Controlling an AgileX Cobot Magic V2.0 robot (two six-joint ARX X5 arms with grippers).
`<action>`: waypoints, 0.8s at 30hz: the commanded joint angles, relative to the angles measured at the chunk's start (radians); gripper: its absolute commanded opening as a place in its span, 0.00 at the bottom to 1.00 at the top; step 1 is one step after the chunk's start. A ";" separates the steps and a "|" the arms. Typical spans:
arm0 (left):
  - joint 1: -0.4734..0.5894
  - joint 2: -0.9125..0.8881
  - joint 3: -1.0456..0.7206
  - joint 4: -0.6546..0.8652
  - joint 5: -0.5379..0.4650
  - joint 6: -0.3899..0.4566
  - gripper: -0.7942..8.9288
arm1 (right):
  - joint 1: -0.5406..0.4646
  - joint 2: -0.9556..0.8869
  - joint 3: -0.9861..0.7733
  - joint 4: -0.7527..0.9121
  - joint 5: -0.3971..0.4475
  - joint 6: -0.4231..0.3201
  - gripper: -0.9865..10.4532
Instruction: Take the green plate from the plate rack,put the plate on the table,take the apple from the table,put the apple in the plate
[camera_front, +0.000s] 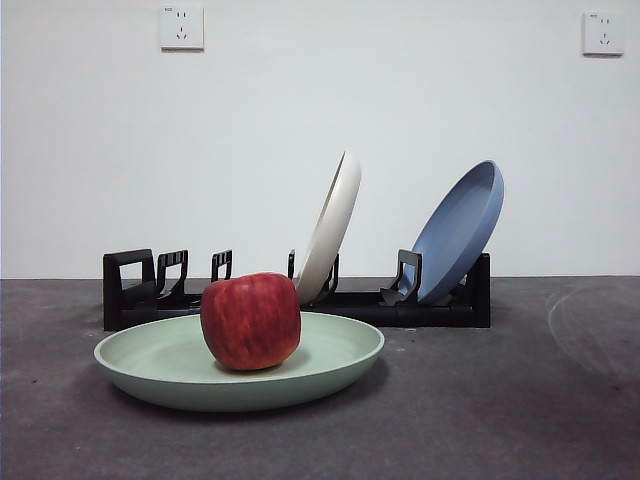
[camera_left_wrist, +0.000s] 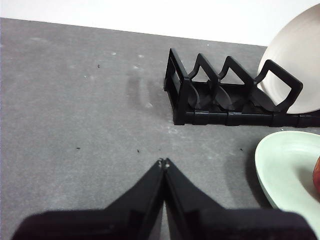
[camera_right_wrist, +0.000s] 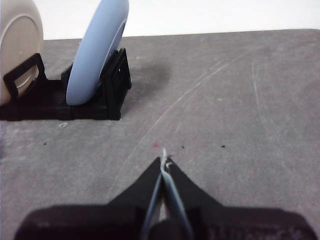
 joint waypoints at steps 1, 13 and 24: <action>0.003 0.000 -0.007 0.006 0.003 0.013 0.08 | -0.002 -0.047 -0.010 -0.064 0.001 0.013 0.09; 0.003 0.000 -0.007 0.006 0.003 0.013 0.08 | 0.000 -0.098 -0.009 -0.058 0.001 -0.007 0.09; 0.003 0.000 -0.007 0.006 0.003 0.013 0.08 | 0.000 -0.098 -0.009 -0.058 0.001 -0.007 0.09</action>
